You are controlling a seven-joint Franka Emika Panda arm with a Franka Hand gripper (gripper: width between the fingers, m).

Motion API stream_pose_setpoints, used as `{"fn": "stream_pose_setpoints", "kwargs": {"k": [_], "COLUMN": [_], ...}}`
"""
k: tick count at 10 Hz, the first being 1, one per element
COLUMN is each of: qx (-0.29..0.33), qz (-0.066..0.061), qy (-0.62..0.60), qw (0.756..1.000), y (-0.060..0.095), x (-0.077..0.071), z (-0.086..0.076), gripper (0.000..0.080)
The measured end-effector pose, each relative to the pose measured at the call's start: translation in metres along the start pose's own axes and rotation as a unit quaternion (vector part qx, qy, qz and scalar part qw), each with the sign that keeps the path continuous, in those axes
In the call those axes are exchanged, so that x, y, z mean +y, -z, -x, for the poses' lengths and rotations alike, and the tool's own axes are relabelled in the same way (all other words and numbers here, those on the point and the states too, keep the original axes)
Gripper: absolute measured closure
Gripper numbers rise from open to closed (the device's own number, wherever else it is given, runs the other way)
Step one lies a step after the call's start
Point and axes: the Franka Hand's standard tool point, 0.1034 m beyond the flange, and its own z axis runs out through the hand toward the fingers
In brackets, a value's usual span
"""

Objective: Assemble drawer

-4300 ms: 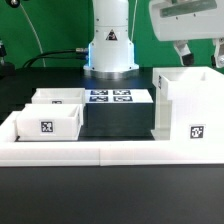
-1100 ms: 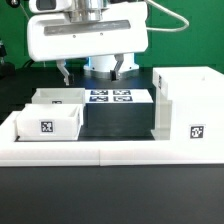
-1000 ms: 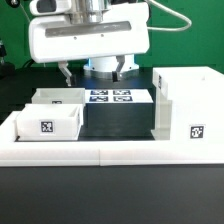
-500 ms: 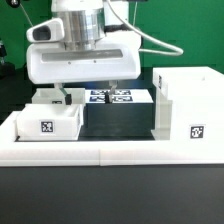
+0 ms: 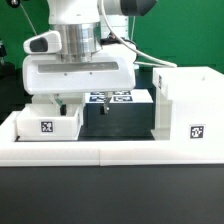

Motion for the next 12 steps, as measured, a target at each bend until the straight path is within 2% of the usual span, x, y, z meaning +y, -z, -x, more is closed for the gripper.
{"fn": "stream_pose_setpoints", "kwargs": {"k": [3,6,9,10,11,12], "qx": [0.002,0.003,0.007,0.007,0.007,0.007], "qz": [0.004,0.007,0.008,0.008,0.008,0.008], "qy": [0.021,0.020,0.021,0.021,0.021,0.021], "qw": [1.000,1.000,1.000,1.000,1.000,1.000], "y": [-0.0105,-0.0138,-0.0135,-0.0135,-0.0135,-0.0135], "x": [0.0030,0.0055,0.0050,0.0050,0.0050,0.0050], "z": [0.0005,0.0063,0.0053,0.0053,0.0053,0.0052], "gripper": [0.0150,0.0150,0.0549,0.0549,0.0726,0.0758]}}
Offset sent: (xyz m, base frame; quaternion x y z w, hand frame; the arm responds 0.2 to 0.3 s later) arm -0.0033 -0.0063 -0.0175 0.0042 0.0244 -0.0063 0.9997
